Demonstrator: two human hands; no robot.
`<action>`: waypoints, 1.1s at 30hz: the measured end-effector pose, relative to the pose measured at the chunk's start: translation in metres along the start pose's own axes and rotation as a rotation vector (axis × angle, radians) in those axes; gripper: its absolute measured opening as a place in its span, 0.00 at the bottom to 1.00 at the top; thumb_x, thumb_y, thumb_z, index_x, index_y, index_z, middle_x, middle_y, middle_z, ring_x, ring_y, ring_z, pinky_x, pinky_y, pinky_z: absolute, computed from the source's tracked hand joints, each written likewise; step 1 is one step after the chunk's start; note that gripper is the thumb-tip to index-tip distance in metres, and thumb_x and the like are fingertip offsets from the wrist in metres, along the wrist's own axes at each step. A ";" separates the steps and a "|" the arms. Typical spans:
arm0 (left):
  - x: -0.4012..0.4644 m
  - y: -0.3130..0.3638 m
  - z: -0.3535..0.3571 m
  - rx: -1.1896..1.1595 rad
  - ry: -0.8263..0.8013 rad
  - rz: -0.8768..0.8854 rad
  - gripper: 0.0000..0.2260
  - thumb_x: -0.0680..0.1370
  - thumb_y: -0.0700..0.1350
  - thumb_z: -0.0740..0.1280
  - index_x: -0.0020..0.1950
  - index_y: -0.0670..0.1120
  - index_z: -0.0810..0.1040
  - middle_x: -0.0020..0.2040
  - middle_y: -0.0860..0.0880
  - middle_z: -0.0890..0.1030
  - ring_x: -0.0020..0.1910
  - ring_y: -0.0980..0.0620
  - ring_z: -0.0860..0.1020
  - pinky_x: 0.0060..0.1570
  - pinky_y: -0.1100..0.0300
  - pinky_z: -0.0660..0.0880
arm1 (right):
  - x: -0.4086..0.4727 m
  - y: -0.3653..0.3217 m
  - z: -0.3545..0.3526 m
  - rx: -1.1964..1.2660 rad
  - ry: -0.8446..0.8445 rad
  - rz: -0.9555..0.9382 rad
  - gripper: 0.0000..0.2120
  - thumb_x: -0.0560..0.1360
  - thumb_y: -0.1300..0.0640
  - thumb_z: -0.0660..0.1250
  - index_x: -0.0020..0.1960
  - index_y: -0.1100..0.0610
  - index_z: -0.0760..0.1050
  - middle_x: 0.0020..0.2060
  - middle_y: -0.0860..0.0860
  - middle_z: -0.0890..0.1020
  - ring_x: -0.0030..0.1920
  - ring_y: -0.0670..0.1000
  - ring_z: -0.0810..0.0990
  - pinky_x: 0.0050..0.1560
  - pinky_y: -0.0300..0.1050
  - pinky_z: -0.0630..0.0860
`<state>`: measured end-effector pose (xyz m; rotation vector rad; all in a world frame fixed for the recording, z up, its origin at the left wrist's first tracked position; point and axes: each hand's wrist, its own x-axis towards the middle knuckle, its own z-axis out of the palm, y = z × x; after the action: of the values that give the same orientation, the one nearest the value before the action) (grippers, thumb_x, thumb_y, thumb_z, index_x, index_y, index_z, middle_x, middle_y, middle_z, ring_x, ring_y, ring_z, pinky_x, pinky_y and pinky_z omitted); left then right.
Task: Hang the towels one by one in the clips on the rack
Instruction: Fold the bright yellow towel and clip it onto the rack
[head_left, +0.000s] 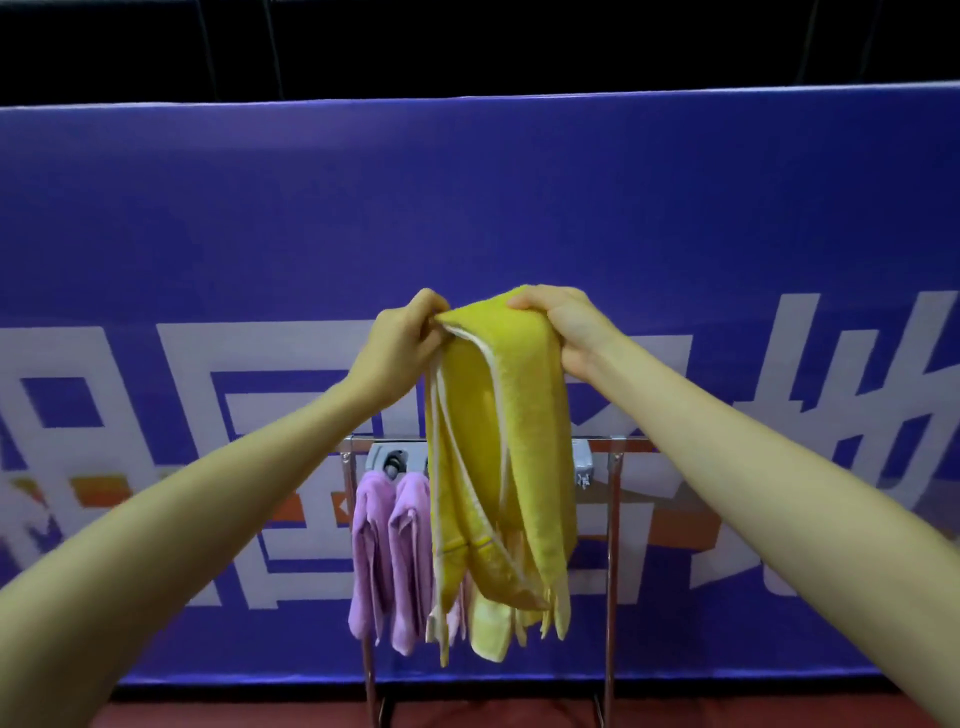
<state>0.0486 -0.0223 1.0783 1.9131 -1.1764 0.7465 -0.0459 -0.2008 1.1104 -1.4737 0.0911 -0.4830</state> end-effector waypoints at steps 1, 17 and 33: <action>-0.006 0.001 0.009 -0.048 0.020 -0.055 0.03 0.78 0.38 0.63 0.50 0.41 0.74 0.38 0.45 0.77 0.33 0.53 0.72 0.35 0.60 0.70 | 0.000 -0.003 -0.002 -0.031 0.025 -0.009 0.05 0.69 0.64 0.70 0.36 0.57 0.75 0.34 0.55 0.75 0.37 0.51 0.74 0.42 0.47 0.72; -0.099 0.044 0.133 -0.522 -0.017 -0.466 0.16 0.72 0.55 0.70 0.55 0.51 0.73 0.58 0.52 0.72 0.56 0.56 0.73 0.58 0.52 0.73 | -0.008 -0.021 -0.034 -0.202 -0.018 0.076 0.07 0.70 0.64 0.66 0.36 0.55 0.71 0.33 0.53 0.73 0.33 0.50 0.73 0.36 0.44 0.72; -0.136 -0.010 0.140 -0.309 -0.467 -0.601 0.11 0.73 0.36 0.61 0.31 0.47 0.69 0.31 0.48 0.72 0.33 0.49 0.71 0.30 0.65 0.67 | -0.014 -0.012 -0.055 -0.269 0.070 0.083 0.09 0.68 0.64 0.67 0.34 0.55 0.70 0.32 0.53 0.72 0.32 0.50 0.72 0.33 0.43 0.71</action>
<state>0.0152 -0.0725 0.8917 2.0625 -0.8277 -0.2030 -0.0810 -0.2466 1.1124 -1.7089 0.2805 -0.4676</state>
